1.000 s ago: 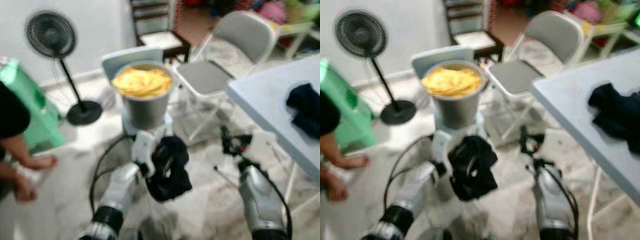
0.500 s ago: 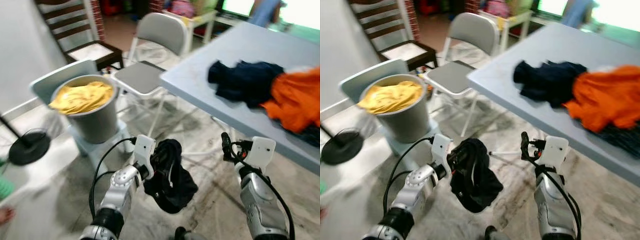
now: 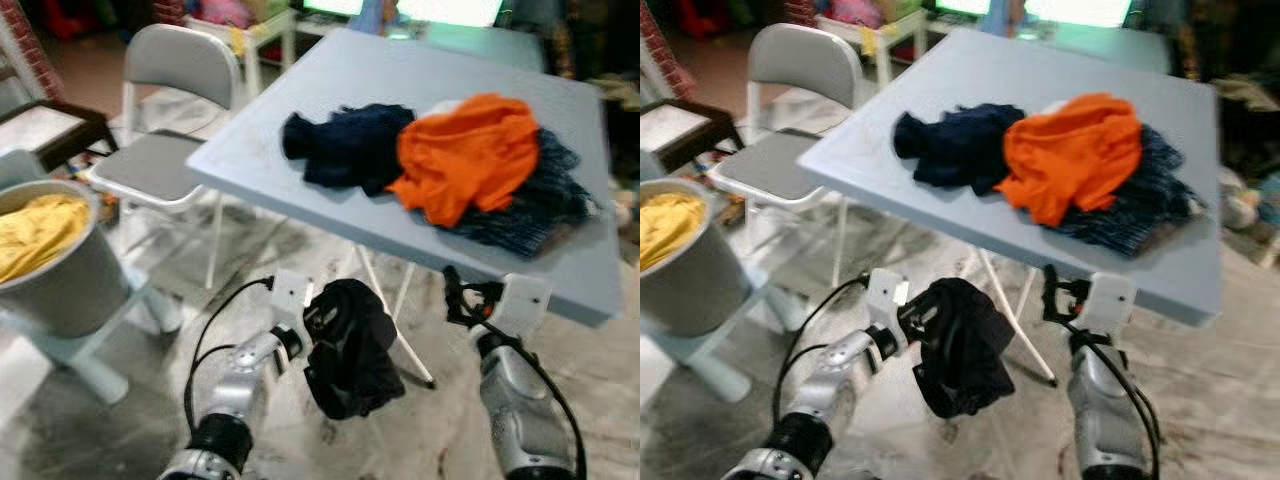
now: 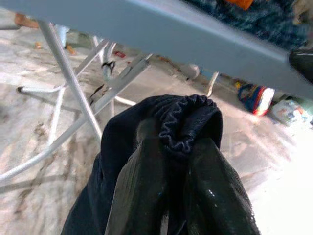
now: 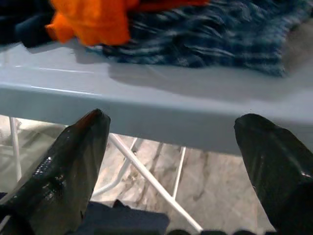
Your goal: Hang hanger
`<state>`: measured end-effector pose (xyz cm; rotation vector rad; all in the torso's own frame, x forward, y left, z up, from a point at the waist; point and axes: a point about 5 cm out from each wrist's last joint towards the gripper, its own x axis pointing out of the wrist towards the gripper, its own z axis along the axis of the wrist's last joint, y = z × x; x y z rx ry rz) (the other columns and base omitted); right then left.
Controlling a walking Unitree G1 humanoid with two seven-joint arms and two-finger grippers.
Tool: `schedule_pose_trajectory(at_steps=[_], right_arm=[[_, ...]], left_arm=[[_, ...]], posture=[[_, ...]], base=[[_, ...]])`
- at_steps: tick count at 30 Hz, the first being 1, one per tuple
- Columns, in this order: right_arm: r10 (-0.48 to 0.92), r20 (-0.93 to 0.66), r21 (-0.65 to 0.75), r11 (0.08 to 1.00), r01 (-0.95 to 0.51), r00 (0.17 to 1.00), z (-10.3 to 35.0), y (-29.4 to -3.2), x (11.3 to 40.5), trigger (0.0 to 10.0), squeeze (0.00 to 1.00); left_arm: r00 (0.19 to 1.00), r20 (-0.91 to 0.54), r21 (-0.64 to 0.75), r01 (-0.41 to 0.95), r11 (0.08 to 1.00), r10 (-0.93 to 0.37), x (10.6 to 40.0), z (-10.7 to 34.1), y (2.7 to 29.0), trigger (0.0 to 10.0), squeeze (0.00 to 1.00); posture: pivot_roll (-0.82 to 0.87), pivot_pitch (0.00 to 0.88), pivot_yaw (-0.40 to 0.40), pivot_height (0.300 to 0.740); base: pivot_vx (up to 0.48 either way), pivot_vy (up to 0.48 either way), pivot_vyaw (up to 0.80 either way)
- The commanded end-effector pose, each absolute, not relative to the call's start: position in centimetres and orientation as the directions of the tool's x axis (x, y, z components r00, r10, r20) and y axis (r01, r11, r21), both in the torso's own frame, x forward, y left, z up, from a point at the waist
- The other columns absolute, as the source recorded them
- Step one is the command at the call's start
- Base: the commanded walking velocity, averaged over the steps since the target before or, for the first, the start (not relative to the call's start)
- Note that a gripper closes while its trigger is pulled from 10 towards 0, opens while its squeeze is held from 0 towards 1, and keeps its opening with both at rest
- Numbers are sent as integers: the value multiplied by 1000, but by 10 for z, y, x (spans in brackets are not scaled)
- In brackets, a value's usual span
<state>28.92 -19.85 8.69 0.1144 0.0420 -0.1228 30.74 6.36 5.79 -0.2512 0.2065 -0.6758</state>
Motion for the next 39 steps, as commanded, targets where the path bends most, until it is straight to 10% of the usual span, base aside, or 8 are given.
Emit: schedule_pose_trajectory(at_steps=[1,39], right_arm=[[-130,-58,111,985,136,990,84,-201,287,10000,0],[-137,-64,105,984,144,988,83,-205,286,10000,0]], left_arm=[[752,-83,-307,605,735,-654,307,62,59,10000,0],[786,-130,-379,524,762,-605,313,61,58,10000,0]], posture=[[-58,115,1,740],[-65,113,-3,740]], base=[[0,0,0],[-145,0,0]])
